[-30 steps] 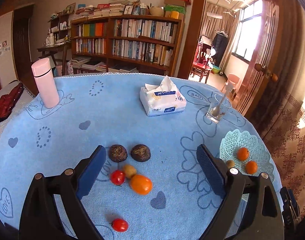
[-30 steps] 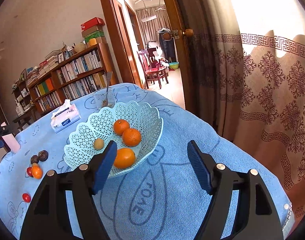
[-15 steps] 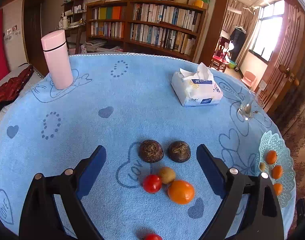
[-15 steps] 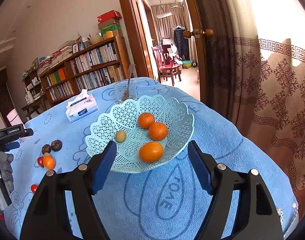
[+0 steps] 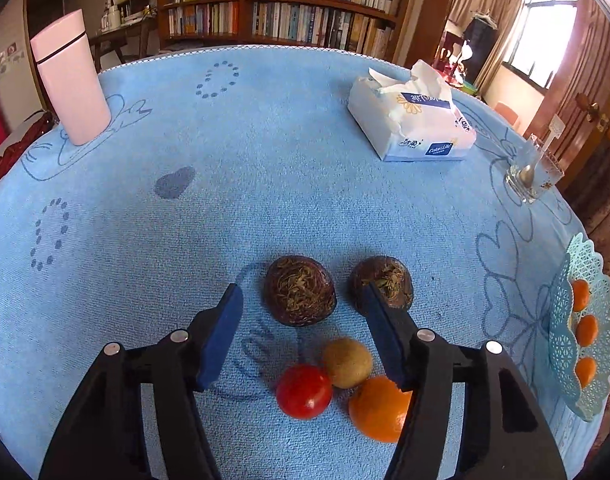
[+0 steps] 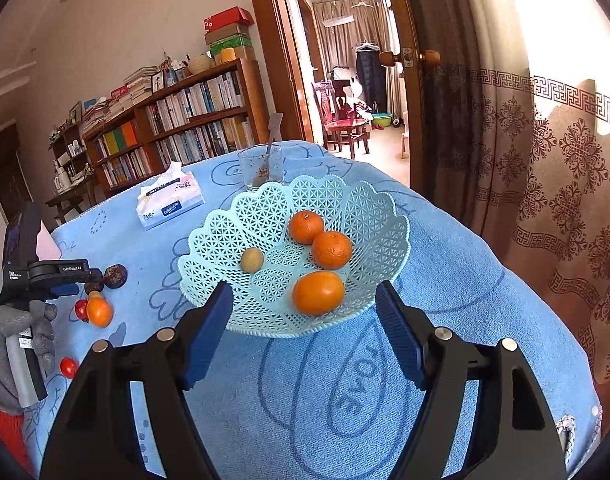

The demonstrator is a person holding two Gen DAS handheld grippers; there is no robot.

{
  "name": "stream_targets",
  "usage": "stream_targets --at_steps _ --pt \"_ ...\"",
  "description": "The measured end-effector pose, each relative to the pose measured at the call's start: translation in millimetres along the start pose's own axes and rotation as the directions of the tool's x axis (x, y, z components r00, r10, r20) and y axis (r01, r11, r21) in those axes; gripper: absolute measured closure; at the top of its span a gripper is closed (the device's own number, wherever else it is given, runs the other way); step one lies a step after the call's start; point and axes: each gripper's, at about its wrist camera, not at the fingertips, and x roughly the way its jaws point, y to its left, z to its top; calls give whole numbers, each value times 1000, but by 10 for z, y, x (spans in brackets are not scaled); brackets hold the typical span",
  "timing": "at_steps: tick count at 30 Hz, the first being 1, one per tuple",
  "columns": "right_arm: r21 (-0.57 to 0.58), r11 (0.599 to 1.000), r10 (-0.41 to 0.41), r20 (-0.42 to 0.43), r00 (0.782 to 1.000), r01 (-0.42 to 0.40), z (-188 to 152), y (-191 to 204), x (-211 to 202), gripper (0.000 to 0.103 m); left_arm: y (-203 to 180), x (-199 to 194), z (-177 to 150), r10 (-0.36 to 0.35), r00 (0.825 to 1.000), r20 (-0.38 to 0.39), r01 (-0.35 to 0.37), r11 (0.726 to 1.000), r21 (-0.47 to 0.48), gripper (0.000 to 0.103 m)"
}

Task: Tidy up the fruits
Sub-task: 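Move the left tool back and grasp a dark brown round fruit, then grasp the other dark brown fruit with the right tool while the left tool holds its fruit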

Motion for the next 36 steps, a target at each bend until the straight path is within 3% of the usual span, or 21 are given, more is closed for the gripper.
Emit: stream_targets --at_steps 5,14,18,23,27,29,33,35,36 --pt "-20 1000 8 -15 1000 -8 -14 61 26 28 2 28 26 -27 1000 13 27 1000 -2 51" --pt "-56 998 26 -41 999 -28 -46 233 79 28 168 42 -71 -66 998 8 66 997 -35 52" --pt "-98 993 57 -65 996 -63 -82 407 118 28 145 58 -60 -70 997 16 71 997 -27 52" --pt "-159 980 102 -99 990 -117 -103 666 187 28 146 56 -81 -108 994 20 108 994 -21 63" --pt "-183 969 139 -151 979 -166 -113 865 297 26 189 23 -99 -115 993 30 116 993 -36 64" --pt "-207 963 143 -149 978 -172 -116 962 313 22 234 -33 -91 -113 993 42 115 992 -49 64" --pt "-251 946 167 -166 972 -205 -89 1167 350 22 344 -223 -41 -114 989 91 121 990 -74 64" --pt "-278 935 180 -166 970 -221 -45 1275 374 22 398 -319 -14 -108 988 111 118 989 -89 68" --pt "-278 932 188 -174 967 -231 -17 1322 402 22 427 -365 -4 -110 986 122 122 988 -97 74"
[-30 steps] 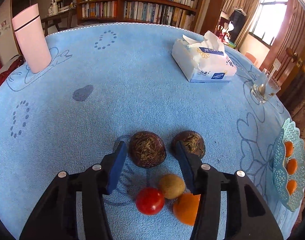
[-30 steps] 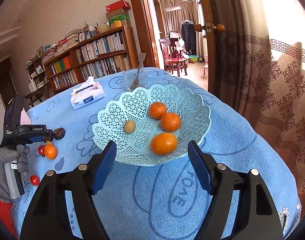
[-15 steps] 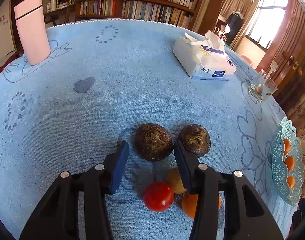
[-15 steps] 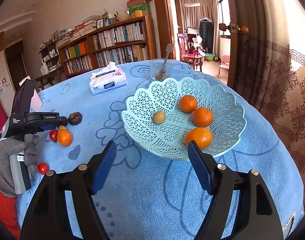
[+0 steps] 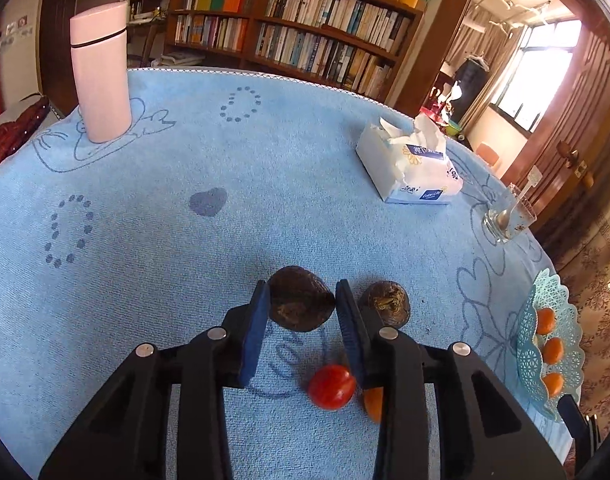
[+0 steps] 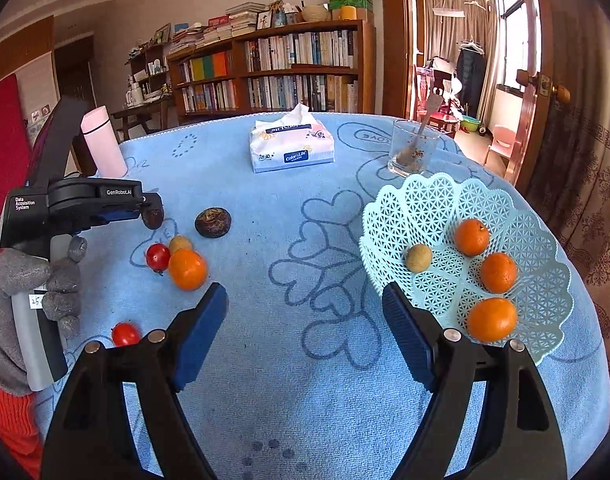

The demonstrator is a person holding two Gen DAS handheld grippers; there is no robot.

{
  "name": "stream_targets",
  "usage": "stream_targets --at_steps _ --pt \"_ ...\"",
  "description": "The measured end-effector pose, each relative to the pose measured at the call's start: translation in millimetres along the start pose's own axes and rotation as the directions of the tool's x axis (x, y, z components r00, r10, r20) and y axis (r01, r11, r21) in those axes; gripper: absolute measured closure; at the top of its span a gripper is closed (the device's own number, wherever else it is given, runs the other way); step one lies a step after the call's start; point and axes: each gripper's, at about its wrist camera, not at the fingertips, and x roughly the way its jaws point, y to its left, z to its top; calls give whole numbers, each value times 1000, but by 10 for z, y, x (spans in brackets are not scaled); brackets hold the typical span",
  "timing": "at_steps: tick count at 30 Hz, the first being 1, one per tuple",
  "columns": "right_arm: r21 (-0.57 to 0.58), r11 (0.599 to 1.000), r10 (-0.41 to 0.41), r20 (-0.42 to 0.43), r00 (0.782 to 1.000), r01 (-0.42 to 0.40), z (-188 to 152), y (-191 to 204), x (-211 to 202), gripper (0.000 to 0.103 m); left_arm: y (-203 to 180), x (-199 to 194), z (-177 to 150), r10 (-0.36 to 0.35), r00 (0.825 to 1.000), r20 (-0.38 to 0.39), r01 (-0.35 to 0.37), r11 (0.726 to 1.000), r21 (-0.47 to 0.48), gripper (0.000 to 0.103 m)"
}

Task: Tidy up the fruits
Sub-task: 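Grasp the other dark brown fruit with the right tool while the left tool holds its fruit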

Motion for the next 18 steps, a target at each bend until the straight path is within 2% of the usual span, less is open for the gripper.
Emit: stream_targets --at_steps 7,12,13,15,17,18 --pt "9 996 84 -72 994 -84 331 263 379 22 72 -291 87 -11 997 74 13 1000 -21 74" --pt "43 989 144 -144 979 -139 512 422 767 22 192 -291 102 -15 998 58 19 998 -67 74" --pt "49 987 157 -160 975 -151 545 454 856 23 205 -286 100 -11 998 56 15 997 -71 73" --pt "46 986 169 -185 968 -163 606 537 1014 32 217 -280 95 -2 998 55 6 998 -67 73" --pt "48 982 187 -217 958 -181 659 613 1171 34 232 -277 93 14 998 59 -10 998 -64 65" --pt "56 979 202 -234 951 -194 681 640 1251 39 243 -277 91 22 998 62 -17 998 -67 58"
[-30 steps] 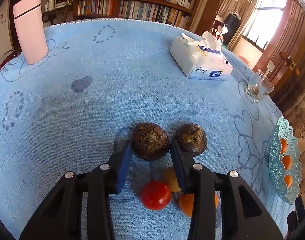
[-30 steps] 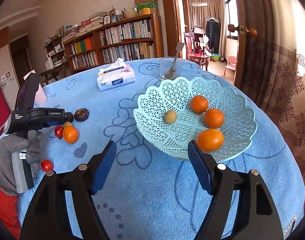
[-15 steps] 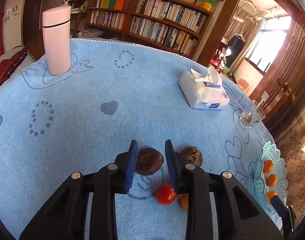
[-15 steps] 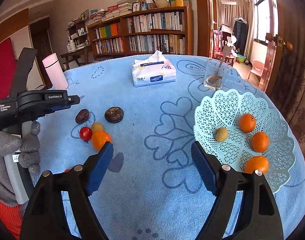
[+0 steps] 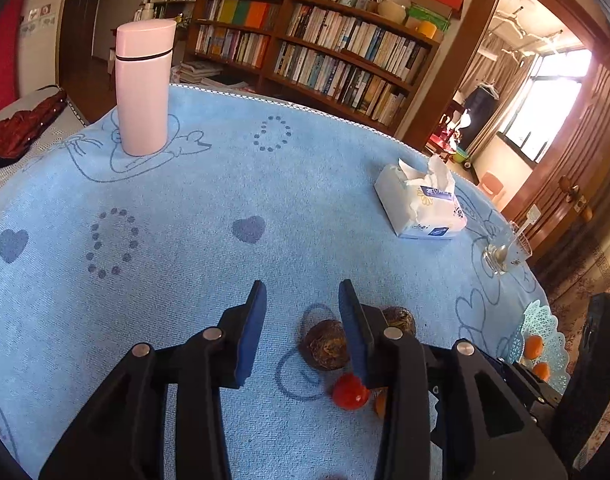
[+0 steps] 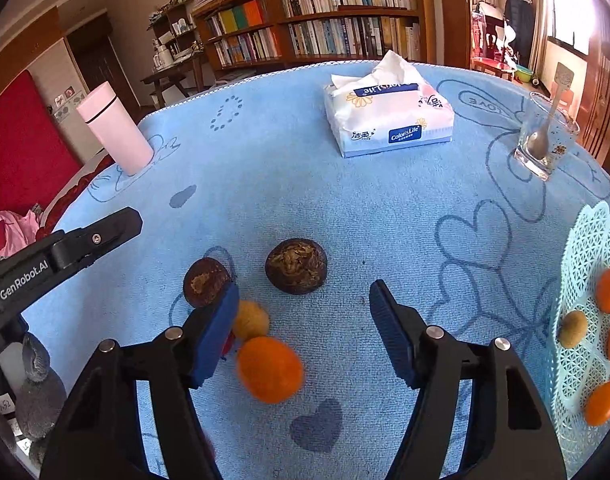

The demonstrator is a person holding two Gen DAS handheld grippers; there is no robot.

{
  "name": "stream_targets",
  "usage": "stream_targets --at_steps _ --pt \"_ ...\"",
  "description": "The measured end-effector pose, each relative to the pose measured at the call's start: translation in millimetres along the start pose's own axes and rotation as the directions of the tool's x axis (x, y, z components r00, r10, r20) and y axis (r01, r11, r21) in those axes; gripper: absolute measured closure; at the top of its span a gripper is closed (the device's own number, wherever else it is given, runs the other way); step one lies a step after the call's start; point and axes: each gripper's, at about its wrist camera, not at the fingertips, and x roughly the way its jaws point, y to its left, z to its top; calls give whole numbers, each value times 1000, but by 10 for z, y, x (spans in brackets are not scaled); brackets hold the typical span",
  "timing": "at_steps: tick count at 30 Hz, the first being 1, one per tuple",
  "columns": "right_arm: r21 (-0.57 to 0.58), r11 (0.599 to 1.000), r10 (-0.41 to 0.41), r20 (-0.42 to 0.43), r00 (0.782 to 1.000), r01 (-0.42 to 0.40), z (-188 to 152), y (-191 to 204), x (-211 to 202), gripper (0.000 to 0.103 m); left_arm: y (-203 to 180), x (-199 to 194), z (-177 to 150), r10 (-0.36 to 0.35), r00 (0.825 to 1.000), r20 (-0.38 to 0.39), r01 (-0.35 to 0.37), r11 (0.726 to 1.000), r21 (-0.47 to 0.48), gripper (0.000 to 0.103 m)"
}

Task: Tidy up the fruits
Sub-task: 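Grasp the other dark brown fruit with the right tool while the left tool holds its fruit, then carry the brown fruit into the basket and open the right tool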

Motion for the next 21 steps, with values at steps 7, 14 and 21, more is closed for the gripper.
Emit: stream_targets --at_steps 7,14,21 --pt "-1 999 -42 -94 995 42 171 15 468 42 127 70 7 -1 1000 -20 0 999 -47 41" --pt "-86 993 -86 -77 993 80 136 107 488 59 159 126 -8 4 999 -33 -6 998 -60 38" --pt "-80 988 -133 -4 991 132 76 -34 113 59 48 217 -65 8 998 -59 -10 999 -31 38"
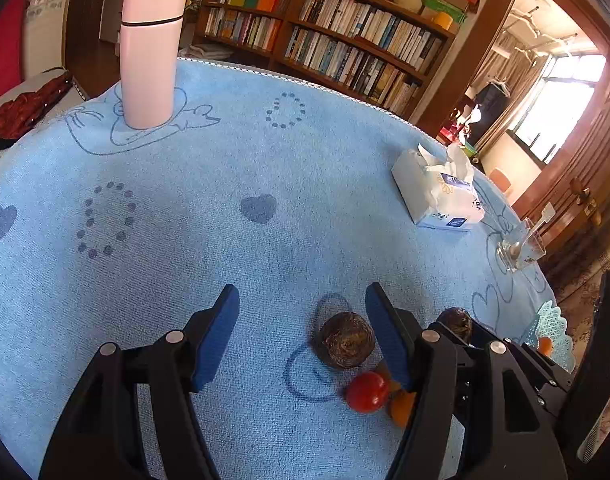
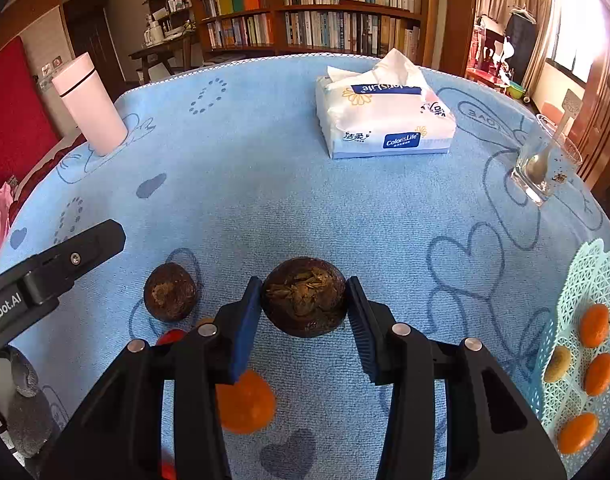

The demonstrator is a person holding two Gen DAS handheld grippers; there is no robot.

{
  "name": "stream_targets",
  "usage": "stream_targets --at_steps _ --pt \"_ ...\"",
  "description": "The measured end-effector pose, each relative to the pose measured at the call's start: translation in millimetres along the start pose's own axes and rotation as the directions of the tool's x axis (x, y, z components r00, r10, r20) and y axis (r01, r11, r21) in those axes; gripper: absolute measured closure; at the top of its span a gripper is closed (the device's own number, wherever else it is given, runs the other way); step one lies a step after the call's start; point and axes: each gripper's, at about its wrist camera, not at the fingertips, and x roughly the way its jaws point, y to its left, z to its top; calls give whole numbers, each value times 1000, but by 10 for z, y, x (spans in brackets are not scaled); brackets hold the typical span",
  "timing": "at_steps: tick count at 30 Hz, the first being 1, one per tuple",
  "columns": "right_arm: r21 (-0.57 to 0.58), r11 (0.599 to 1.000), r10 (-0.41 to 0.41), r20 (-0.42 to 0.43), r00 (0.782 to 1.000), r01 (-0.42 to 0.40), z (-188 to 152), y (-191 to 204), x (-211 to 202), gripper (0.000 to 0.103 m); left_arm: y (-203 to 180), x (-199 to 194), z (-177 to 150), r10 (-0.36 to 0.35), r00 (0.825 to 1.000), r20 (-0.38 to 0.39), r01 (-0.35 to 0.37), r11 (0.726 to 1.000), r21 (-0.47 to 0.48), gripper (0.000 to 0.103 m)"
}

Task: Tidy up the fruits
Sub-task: 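Carry the brown fruit into the basket and open the right tool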

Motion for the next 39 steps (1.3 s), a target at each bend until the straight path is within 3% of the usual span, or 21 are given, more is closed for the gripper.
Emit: stream_targets --at_steps 8,21,23,27,39 --pt "65 997 -56 70 996 51 -76 -438 -470 59 -238 199 -148 15 998 -56 -11 997 82 38" --pt "171 980 -125 148 981 99 -301 -1033 -1070 59 -356 424 -275 75 994 -76 -62 986 153 38" --pt "185 975 -151 153 977 122 -347 -1113 -1118 59 -358 435 -279 84 994 -75 -71 984 161 41" --pt "224 965 -174 143 974 139 -439 -1292 -1189 59 -355 413 -273 61 995 -78 -48 986 160 61" --pt "352 925 -197 113 974 146 -656 -1673 -1349 59 -390 115 -177 11 1000 -24 -8 988 152 61"
